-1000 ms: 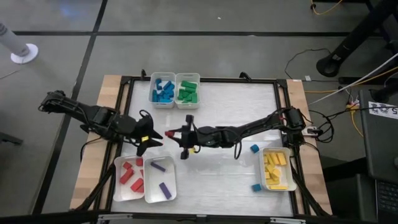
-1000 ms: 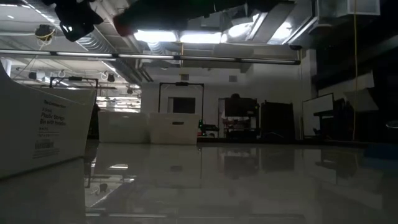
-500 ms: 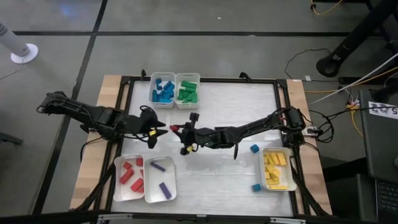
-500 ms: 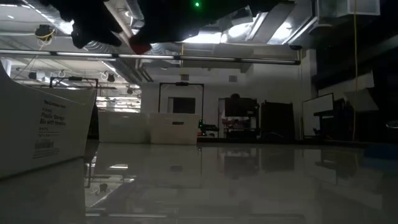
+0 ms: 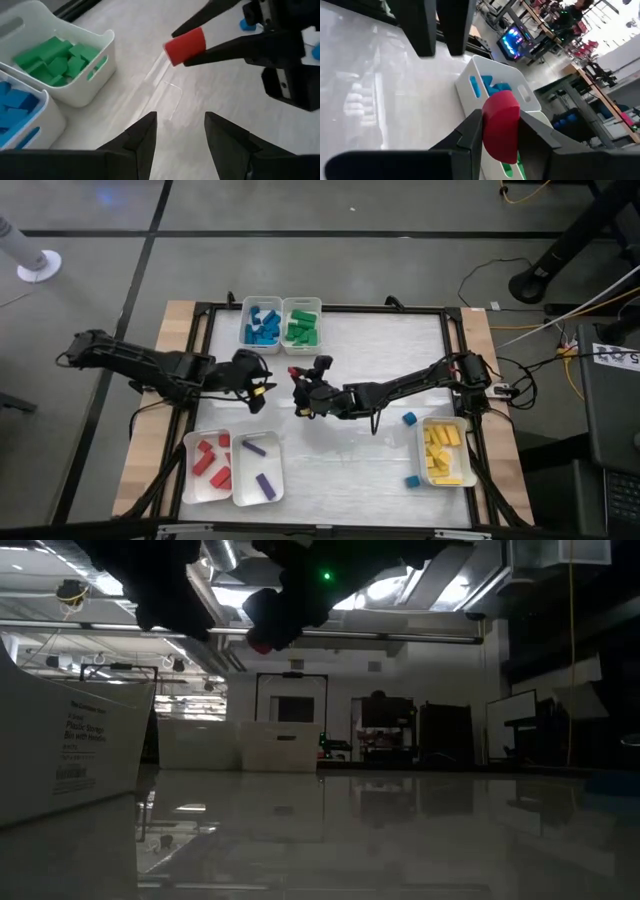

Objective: Sort blocks
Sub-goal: Put the red block into the bottom left white bin

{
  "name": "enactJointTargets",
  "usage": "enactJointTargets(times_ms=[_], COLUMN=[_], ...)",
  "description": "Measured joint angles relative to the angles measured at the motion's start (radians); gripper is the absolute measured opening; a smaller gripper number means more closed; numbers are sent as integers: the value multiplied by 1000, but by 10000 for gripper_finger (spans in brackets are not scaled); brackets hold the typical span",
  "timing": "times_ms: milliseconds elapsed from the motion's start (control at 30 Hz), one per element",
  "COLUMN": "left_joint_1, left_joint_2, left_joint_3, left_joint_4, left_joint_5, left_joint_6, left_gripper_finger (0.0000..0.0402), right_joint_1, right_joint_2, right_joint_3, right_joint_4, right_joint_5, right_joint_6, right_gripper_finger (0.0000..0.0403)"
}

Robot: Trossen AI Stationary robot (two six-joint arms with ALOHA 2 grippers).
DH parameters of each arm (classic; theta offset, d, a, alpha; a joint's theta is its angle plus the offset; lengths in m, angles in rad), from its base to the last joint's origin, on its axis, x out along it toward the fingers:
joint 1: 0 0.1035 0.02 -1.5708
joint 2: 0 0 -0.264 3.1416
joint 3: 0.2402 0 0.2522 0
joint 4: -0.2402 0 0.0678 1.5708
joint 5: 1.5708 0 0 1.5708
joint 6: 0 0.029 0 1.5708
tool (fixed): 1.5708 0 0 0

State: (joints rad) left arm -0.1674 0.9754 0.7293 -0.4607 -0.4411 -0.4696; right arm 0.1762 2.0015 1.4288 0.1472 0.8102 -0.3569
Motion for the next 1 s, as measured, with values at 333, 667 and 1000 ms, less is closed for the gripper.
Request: enactJointTargets(times_ms=[333, 667, 1000], left_joint_1=[65, 72, 118], left_joint_2=[109, 118, 118], left_joint_3=[0, 0, 0], left_joint_4=[0, 41, 44], left_joint_5=[16, 18, 97], left_joint_6=[-98, 107, 44], left_gripper_finger=[155, 155, 155], right_joint_1=[0, 0, 0], right_joint_2=[0, 0, 0], right_joint_3=[0, 0, 0], right_joint_4=[-4, -19, -19], right_joint_5=[-17, -17, -18], right_joint_6=[0, 0, 0], right_gripper_finger=[101, 101, 101])
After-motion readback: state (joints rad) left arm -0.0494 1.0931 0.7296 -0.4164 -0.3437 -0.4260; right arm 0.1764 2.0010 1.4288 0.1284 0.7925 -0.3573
